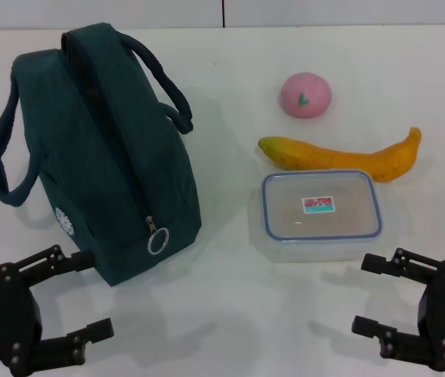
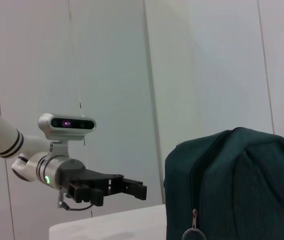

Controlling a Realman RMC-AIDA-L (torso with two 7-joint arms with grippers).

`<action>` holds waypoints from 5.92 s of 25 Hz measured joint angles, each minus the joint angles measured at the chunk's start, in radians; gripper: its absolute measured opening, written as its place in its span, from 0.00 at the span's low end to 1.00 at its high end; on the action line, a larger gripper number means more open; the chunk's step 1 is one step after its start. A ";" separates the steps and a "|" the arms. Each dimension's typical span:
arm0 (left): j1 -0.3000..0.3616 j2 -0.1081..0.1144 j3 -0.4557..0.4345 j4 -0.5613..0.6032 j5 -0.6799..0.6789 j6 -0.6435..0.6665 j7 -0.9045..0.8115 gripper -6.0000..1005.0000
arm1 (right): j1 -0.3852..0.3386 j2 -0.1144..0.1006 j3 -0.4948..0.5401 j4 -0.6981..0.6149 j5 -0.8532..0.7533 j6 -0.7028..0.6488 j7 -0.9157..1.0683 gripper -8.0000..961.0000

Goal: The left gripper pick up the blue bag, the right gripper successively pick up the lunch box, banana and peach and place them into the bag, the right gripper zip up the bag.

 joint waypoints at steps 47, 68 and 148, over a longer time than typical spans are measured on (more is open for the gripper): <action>-0.323 0.141 -0.084 0.488 0.145 -0.135 -1.663 0.85 | 0.012 0.002 0.003 0.024 0.005 0.004 -0.001 0.75; -0.406 0.109 -0.047 0.489 0.312 -0.157 -1.646 0.75 | 0.012 0.002 0.006 0.032 0.005 0.015 -0.004 0.75; -0.422 0.115 -0.044 0.397 0.150 -0.147 -1.539 0.05 | 0.146 0.002 -0.043 0.230 0.360 0.342 1.075 0.73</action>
